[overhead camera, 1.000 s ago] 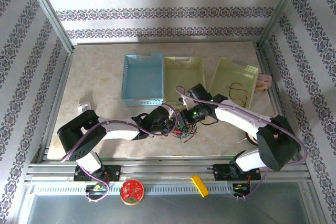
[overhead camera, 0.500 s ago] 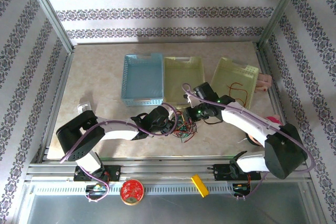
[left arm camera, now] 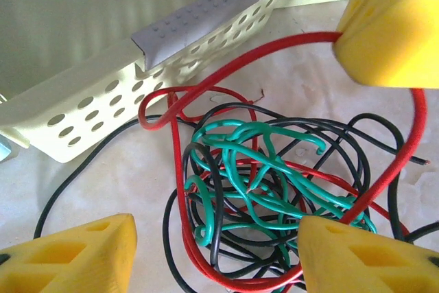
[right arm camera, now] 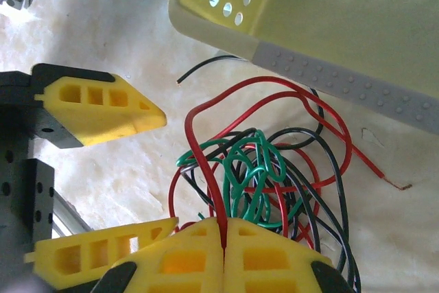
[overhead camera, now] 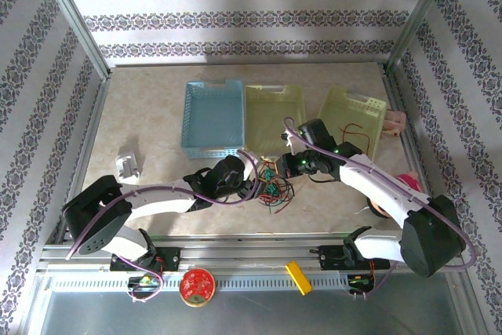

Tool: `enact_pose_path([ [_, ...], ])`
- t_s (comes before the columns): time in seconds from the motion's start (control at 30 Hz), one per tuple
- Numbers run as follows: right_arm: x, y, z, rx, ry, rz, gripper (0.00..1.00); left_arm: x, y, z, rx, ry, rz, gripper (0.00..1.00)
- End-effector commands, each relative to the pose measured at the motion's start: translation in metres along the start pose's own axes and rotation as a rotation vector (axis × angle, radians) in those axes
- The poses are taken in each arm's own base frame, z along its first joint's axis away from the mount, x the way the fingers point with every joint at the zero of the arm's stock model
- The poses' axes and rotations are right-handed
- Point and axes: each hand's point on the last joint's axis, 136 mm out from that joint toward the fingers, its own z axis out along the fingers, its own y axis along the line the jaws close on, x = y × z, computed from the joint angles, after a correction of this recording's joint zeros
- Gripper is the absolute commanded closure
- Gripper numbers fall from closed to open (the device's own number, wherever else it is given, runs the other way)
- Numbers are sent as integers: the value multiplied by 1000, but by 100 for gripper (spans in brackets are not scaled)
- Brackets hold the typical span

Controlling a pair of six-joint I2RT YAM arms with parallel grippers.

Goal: Untangle the cables

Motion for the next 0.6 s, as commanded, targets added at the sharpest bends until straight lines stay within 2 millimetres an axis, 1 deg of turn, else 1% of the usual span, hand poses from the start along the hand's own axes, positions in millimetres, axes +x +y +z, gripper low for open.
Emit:
enact_pose_path([
  [0.0, -15, 10, -17, -31, -85, -4, 99, -4, -8, 7, 11, -18, 24, 38],
  [0.13, -30, 12, -37, -30, -171, 7, 99, -3, -14, 9, 56, -30, 20, 38],
  [0.27, -44, 13, -57, -20, -252, 14, 100, 2, -16, 12, 73, -32, 5, 37],
  [0.57, -64, 12, -89, 5, -420, 13, 99, 13, -20, 22, 102, 6, 8, 37],
])
